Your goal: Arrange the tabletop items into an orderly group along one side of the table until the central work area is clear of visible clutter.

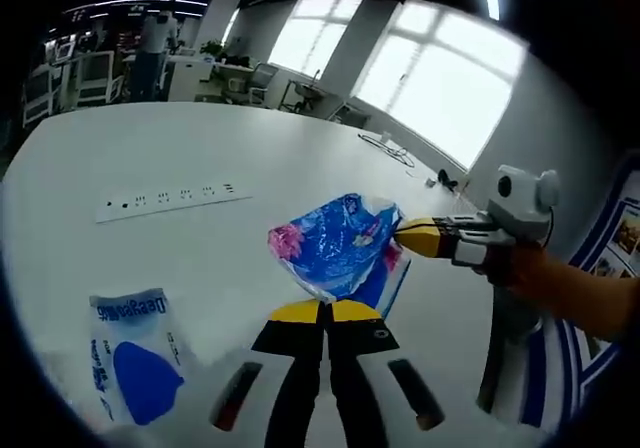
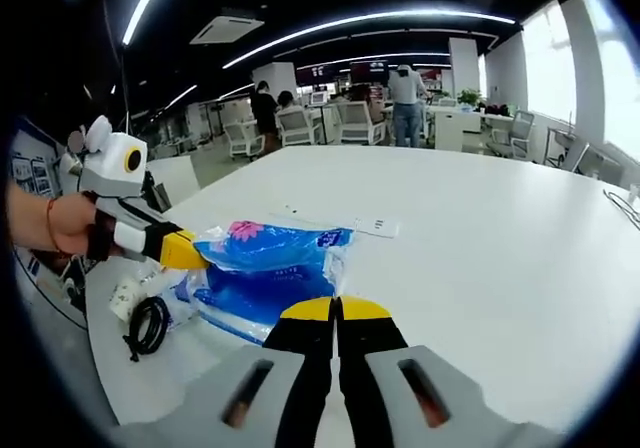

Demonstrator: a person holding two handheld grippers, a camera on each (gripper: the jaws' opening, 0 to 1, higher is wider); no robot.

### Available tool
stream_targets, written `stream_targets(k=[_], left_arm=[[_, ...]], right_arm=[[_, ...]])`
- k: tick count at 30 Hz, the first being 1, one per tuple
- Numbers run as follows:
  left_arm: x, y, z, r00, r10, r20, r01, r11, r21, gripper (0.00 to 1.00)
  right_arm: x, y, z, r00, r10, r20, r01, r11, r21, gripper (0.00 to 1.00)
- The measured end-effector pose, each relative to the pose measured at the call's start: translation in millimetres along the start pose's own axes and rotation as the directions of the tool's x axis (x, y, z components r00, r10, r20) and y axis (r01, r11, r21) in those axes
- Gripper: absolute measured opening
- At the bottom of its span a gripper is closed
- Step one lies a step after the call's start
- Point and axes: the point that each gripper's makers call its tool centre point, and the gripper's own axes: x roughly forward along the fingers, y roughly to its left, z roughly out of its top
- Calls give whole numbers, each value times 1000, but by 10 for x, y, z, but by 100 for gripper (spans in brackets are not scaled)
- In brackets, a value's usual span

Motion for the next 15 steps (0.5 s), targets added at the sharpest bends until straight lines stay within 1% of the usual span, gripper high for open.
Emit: stream_targets(k=[4, 9, 15], left_arm=[[153, -34, -31, 1000, -8, -16, 8, 1000, -10, 0], [353, -113, -62, 999, -24, -35, 23, 999, -23, 0], [574, -201, -76, 998, -39, -52, 38, 999, -28, 0]], right_arm=[[-33, -102, -61, 1000, -9, -8, 9, 1000, 17, 0], [-93, -289, -199, 999, -33, -36, 34, 999, 21, 0], [-150, -488, -295, 997, -56, -49, 58, 997, 41, 0]])
